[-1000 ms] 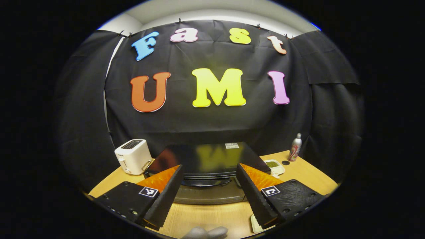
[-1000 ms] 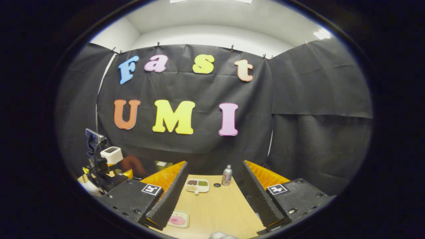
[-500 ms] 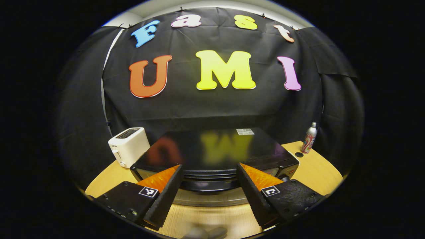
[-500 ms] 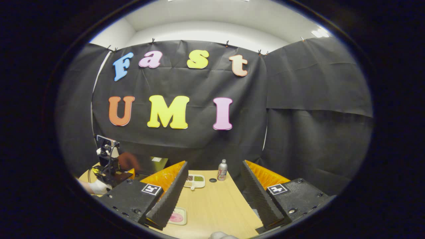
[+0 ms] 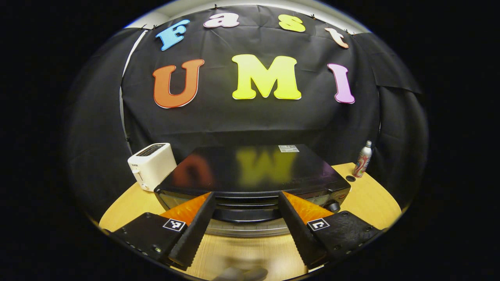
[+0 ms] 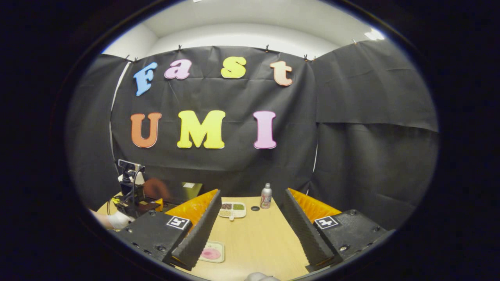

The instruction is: Open the electric oven with the left hand, put the food in, and close the electric oven.

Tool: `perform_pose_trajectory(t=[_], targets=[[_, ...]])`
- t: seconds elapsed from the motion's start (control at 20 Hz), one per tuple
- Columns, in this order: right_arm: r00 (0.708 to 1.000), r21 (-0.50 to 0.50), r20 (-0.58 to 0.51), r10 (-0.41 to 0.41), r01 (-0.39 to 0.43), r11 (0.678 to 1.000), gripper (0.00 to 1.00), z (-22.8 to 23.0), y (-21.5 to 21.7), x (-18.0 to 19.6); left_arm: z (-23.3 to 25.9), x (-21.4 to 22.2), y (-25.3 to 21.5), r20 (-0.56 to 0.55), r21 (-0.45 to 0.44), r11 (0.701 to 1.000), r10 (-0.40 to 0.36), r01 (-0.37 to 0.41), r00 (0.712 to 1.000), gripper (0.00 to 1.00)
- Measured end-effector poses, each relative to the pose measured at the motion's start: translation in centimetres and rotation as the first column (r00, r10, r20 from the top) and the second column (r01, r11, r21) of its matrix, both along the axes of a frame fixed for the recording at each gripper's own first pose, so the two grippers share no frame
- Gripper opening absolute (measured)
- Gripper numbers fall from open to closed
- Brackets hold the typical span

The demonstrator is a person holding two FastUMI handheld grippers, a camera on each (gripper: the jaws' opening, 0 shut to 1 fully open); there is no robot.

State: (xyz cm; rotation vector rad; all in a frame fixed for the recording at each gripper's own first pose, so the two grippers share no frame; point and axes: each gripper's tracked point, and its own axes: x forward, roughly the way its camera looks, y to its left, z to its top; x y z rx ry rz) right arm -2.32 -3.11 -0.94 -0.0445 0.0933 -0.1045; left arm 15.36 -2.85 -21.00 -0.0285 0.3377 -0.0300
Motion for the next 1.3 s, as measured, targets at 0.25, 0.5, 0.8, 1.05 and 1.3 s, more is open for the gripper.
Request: perform_pose_trajectory(t=[0.25, 0.5, 0.8, 1.05, 1.3], targets=[[1.0, 0.011, -0.005, 0.018, -0.018, 1.0, 0.98, -0.4, 0.6, -0.1, -0.6, -2.7, 0.0, -0.004, -0.001, 1.0, -0.001, 0.001, 1.0, 0.97], [0.999, 0.012, -0.016, 0.031, -0.031, 0.999, 0.98, -1.0, 1.3, -0.6, -1.9, -5.9, -0.2, -0.043, -0.01, 1.0, -0.011, 0.011, 0.999, 0.97], [0.998, 0.011, -0.033, 0.051, -0.05, 0.999, 0.98, -1.7, 2.4, -1.3, -5.0, -9.9, -0.4, -0.112, -0.015, 1.0, -0.025, 0.024, 0.993, 0.97], [0.998, -0.007, -0.03, 0.048, -0.048, 0.999, 0.98, -1.6, 3.0, -1.1, -7.1, -11.6, -0.8, -0.16, -0.015, 1.0, -0.026, 0.024, 0.987, 0.95], [0.997, -0.008, -0.048, 0.056, -0.057, 0.998, 0.98, -2.3, 3.8, -1.0, -8.2, -12.4, -1.0, -0.181, -0.02, 0.999, -0.036, 0.033, 0.983, 0.95]])
